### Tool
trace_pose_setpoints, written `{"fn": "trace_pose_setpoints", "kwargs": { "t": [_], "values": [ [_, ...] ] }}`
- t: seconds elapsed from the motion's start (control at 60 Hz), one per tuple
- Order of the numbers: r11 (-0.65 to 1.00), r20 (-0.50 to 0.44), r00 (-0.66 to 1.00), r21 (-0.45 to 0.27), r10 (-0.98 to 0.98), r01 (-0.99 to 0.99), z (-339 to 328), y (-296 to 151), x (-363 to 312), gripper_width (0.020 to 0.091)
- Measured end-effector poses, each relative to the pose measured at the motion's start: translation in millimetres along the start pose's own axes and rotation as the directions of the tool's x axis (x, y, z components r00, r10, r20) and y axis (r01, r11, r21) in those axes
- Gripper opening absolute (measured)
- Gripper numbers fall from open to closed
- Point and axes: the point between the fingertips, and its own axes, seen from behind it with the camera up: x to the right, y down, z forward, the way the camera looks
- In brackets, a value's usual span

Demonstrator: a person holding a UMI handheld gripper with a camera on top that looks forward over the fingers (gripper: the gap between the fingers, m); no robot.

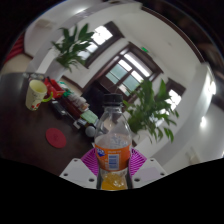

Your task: Pour water

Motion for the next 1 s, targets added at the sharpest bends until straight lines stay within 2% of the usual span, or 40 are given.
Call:
{"fn": "trace_pose_setpoints", "kwargs": {
  "t": [0.183,0.283,0.5,0.6,0.75,0.867,1.0],
  "values": [
    [0.923,-0.009,0.925,0.062,-0.38,0.38,35.9,-86.5,-68.9,0.0344],
    [0.825,-0.001,0.828,0.082,-0.561,0.56,52.5,-113.2,-104.0,0.0342],
    [0.539,-0.068,0.54,0.03,-0.839,0.842,75.7,-150.7,-145.7,0.0344],
    [0.389,-0.1,0.388,0.02,-0.916,0.921,86.4,-162.4,-156.0,0.0344],
    [0.18,-0.169,0.17,-0.045,-0.971,0.983,92.4,-182.5,-157.2,0.0343],
    [0.122,-0.176,0.108,-0.074,-0.978,0.99,93.9,-188.1,-155.9,0.0346],
    [0.161,-0.185,0.15,-0.047,-0.971,0.986,89.9,-191.5,-157.6,0.0345]
  ]
}}
